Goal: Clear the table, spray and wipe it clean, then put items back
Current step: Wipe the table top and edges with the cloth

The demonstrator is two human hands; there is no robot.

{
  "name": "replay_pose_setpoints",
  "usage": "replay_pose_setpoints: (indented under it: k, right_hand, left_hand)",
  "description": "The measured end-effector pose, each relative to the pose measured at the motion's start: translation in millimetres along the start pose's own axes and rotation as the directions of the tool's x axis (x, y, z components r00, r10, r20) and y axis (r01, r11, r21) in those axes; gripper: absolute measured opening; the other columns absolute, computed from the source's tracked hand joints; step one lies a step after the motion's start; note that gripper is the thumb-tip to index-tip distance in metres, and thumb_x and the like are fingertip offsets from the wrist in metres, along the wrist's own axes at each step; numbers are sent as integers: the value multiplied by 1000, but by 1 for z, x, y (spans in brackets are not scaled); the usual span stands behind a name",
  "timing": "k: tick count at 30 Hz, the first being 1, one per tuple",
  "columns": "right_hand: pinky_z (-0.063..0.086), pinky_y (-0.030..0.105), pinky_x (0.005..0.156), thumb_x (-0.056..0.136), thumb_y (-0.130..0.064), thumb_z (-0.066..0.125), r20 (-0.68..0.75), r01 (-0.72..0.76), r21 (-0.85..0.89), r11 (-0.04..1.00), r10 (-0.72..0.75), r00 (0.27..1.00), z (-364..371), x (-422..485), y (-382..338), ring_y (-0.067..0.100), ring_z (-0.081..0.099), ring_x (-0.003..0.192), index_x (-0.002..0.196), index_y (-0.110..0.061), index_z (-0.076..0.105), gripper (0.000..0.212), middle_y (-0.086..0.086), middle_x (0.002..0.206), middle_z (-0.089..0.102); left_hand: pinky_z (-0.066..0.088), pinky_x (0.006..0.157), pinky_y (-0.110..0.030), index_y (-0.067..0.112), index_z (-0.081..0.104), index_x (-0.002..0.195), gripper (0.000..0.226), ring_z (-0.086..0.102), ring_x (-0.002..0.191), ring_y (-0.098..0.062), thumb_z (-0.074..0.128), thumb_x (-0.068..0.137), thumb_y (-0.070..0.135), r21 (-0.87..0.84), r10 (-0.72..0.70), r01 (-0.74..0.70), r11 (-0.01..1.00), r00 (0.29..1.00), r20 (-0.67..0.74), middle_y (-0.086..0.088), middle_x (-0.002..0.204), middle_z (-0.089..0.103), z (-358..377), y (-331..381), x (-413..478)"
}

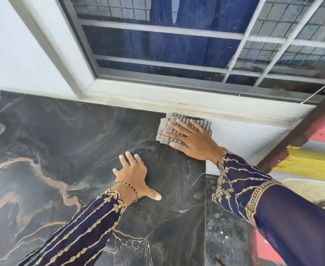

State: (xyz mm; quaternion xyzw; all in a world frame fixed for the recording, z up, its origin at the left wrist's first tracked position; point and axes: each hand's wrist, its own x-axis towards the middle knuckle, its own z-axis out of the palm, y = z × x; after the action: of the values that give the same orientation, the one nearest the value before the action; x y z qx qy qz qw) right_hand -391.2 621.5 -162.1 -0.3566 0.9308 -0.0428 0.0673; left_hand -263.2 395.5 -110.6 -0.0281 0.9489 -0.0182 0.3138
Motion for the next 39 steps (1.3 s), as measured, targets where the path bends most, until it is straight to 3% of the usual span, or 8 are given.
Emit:
replay_pose_setpoints:
  k: [11,17,20,24,27,31,36,39]
  right_hand:
    - [-11,51,127,105,-64,12,-8,-304,114,946,307,952,-4,6,-5,11,-10,158,158,-54,3,55,-17,169,-11]
    - [-5,45,127,109,-56,22,57,-573,366,733,597,800,1,-14,-28,19,-15,158,162,-46,8,56,-9,171,-13]
    - [0,43,127,111,-47,25,108,-597,511,618,643,758,-3,-29,-50,22,-18,158,163,-37,11,55,-3,172,-16]
    - [12,43,128,111,-46,27,162,-587,597,547,635,756,-11,-71,-81,20,-5,160,163,-35,16,54,-6,171,-16]
    - [16,38,125,111,-46,27,210,-578,622,528,599,773,-14,-105,-105,17,3,159,162,-36,18,53,-9,171,-14]
    - [10,34,126,110,-46,34,222,-514,726,457,551,804,-10,-148,-137,10,1,158,161,-36,26,53,-15,170,-11]
    - [16,24,118,106,-53,41,272,-459,862,215,568,777,-8,-196,-151,0,19,150,152,-53,25,49,-26,165,13]
    - [22,28,119,102,-62,43,323,-462,886,37,665,674,-4,-228,-139,7,33,148,155,-45,35,56,-19,159,38]
  left_hand:
    - [28,110,-65,-2,-2,151,156,-4,147,-45,72,42,82,-43,15,-16,999,1000,-8,-25,159,-3,-5,-1,-6]
    - [27,111,-66,-3,-1,151,154,-3,147,-45,77,44,76,-75,-1,-1,997,1000,-28,-27,158,-2,-6,0,-11]
    - [25,111,-66,-2,-1,151,152,-5,147,-45,79,45,73,-98,-8,4,995,999,-33,-27,158,-3,-5,1,-13]
    - [23,112,-66,3,1,152,148,-4,147,-45,79,47,73,-123,-8,1,992,998,-57,-24,159,-3,0,0,-17]
    - [23,114,-61,13,15,152,127,3,148,-38,74,56,72,-119,71,-93,989,982,-175,-16,160,6,11,-3,-22]
    - [12,121,-46,19,40,143,74,15,150,-21,74,80,36,-211,239,-316,925,916,-323,-6,159,24,30,11,-33]
    - [21,119,-34,17,56,130,40,32,144,-18,58,91,28,-325,322,-470,821,850,-416,-1,148,46,39,63,-56]
    - [39,108,-34,17,60,124,35,50,128,-23,58,91,26,-378,340,-510,772,835,-433,-1,134,57,35,105,-67]
